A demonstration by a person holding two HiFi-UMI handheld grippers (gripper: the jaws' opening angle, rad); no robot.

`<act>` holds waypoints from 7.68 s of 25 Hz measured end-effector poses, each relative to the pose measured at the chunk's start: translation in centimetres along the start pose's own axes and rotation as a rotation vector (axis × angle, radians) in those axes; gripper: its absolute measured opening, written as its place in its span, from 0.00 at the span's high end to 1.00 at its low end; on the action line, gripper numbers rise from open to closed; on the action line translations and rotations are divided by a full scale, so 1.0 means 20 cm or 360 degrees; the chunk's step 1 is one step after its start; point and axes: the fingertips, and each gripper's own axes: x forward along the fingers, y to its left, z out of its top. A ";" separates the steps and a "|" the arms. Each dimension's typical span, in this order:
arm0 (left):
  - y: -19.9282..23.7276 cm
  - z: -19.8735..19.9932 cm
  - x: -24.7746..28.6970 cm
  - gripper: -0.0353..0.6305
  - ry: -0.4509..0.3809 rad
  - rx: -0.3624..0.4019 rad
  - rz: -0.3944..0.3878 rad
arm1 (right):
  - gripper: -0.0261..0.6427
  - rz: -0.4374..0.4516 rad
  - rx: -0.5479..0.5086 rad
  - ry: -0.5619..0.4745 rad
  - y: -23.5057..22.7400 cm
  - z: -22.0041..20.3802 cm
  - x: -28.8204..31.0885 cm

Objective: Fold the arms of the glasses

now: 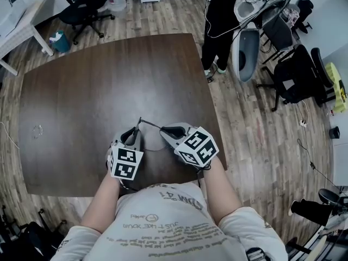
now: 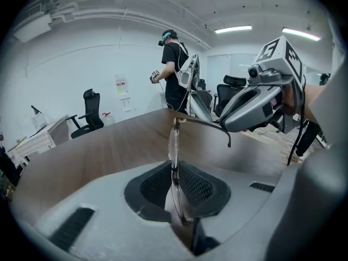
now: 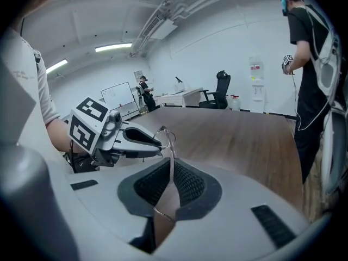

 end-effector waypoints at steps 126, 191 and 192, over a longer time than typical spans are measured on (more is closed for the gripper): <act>0.14 -0.03 -0.06 0.87 -0.0306 -0.1170 -0.0100 | 0.82 -0.0015 0.0968 -0.0297 -0.06 -0.27 0.02; -0.16 0.10 -0.02 0.87 -0.0268 -0.0702 -0.0322 | 0.91 0.0246 0.0737 -0.0475 0.14 0.01 0.08; -0.17 0.10 -0.03 0.87 -0.0268 -0.0701 -0.0321 | 0.91 0.0245 0.0743 -0.0477 0.14 0.01 0.08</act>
